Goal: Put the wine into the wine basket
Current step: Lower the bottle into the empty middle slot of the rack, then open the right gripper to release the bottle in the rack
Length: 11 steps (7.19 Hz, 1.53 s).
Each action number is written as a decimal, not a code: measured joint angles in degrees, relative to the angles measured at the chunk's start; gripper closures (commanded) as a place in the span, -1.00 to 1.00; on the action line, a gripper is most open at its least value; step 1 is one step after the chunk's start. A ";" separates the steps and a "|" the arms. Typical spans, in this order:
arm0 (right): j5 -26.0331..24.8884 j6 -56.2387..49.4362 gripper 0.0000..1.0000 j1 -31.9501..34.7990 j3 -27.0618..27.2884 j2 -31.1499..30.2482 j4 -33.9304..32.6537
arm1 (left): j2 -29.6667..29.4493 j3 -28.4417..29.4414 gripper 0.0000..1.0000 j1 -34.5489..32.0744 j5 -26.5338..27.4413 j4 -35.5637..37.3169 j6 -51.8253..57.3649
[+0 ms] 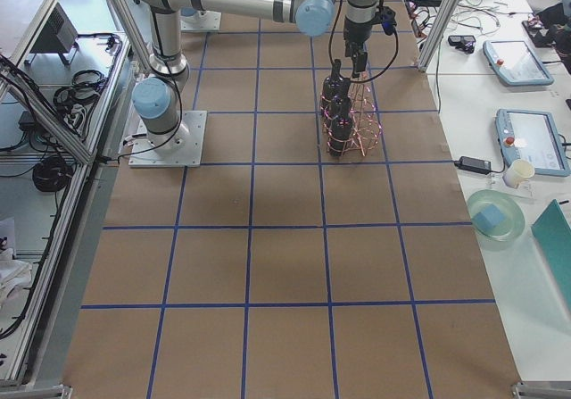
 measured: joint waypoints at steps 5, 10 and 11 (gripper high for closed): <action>-1.89 18.73 -0.98 9.05 5.41 -9.55 7.67 | 0.09 0.01 -1.00 -0.37 1.02 -1.25 -0.06; -1.73 20.65 -0.98 11.53 8.90 -10.68 1.78 | 0.05 0.01 -1.00 -1.20 2.64 -1.12 -0.38; -1.59 20.40 -0.99 11.58 8.92 -10.49 0.14 | 0.07 0.01 -1.00 -1.20 2.93 -1.15 -0.19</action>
